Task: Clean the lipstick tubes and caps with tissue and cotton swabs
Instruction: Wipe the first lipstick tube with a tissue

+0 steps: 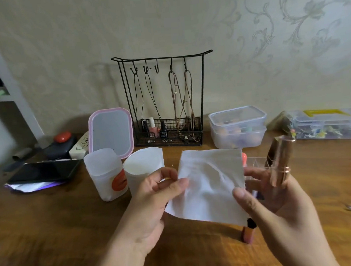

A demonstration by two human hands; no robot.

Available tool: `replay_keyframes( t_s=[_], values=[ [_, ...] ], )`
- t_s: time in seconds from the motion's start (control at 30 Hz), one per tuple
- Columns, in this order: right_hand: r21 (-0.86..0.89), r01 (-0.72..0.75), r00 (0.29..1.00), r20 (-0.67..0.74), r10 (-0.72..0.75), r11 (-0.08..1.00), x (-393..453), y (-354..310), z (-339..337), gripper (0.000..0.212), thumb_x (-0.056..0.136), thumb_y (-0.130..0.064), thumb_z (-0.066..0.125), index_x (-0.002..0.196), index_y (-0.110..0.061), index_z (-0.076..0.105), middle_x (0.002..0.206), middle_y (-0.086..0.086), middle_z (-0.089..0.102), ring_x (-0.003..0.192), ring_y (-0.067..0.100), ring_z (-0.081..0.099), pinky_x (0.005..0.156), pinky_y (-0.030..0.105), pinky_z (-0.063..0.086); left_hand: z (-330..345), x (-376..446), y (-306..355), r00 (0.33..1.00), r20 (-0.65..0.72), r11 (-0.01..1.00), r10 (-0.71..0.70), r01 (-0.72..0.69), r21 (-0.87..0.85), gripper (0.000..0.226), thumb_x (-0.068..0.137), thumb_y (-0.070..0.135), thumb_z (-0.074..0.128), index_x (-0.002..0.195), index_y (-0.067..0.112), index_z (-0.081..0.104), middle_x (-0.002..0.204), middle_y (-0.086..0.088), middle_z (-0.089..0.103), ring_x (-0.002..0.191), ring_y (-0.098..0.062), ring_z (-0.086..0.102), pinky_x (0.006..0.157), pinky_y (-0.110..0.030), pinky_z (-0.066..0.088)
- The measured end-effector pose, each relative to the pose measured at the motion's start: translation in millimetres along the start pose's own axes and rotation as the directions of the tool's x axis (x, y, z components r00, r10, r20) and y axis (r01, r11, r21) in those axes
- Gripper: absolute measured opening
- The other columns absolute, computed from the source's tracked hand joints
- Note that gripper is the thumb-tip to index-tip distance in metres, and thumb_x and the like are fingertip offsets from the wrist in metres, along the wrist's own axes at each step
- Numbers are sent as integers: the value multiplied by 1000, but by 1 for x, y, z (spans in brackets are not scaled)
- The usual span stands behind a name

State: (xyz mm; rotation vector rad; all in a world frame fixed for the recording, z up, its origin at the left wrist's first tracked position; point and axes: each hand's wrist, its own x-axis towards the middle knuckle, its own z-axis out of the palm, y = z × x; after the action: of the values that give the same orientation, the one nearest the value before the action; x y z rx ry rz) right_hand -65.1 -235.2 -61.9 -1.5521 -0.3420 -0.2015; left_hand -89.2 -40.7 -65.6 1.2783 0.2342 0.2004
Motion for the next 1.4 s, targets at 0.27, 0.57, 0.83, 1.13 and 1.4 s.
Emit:
replay_keyframes(
  t_s=[0.27,0.57,0.83,1.13,1.4],
  values=[
    [112,-40,998,-43,45,993,12,4,-12,25,73,19,70,78,5,51,75,9,72,47,19,62,46,24,52,8,-2,-1,996,36,995,-84,86,-58,62,60,11,84,118,18,63,106,-10,73,101,-26,68,95,-43,48],
    [128,-76,997,-18,79,989,12,3,-13,26,74,11,73,83,-8,57,77,2,75,56,12,68,46,21,50,14,-6,-2,994,20,993,-104,105,-53,45,63,21,76,108,20,72,105,-2,74,102,-23,68,95,-44,50],
    [344,-131,990,4,138,930,18,7,-22,38,77,26,51,74,-12,49,72,13,69,59,24,58,52,25,52,13,-9,1,998,59,992,-4,11,-123,18,68,20,60,69,11,76,89,-7,71,96,-24,64,62,-27,56],
    [320,-120,936,352,-1,940,-3,16,-7,21,78,-38,66,78,-17,63,60,5,37,52,22,32,48,25,30,23,-8,-24,716,-68,613,695,-540,577,32,71,20,80,97,33,69,88,16,74,80,-4,70,64,-17,54],
    [-175,36,936,351,28,984,-7,13,2,35,82,-68,55,91,-36,68,57,-12,54,55,1,47,57,29,42,37,-18,-16,970,88,955,228,-204,-216,38,46,25,85,82,17,77,86,-12,74,82,-26,70,67,-29,58]
  ],
)
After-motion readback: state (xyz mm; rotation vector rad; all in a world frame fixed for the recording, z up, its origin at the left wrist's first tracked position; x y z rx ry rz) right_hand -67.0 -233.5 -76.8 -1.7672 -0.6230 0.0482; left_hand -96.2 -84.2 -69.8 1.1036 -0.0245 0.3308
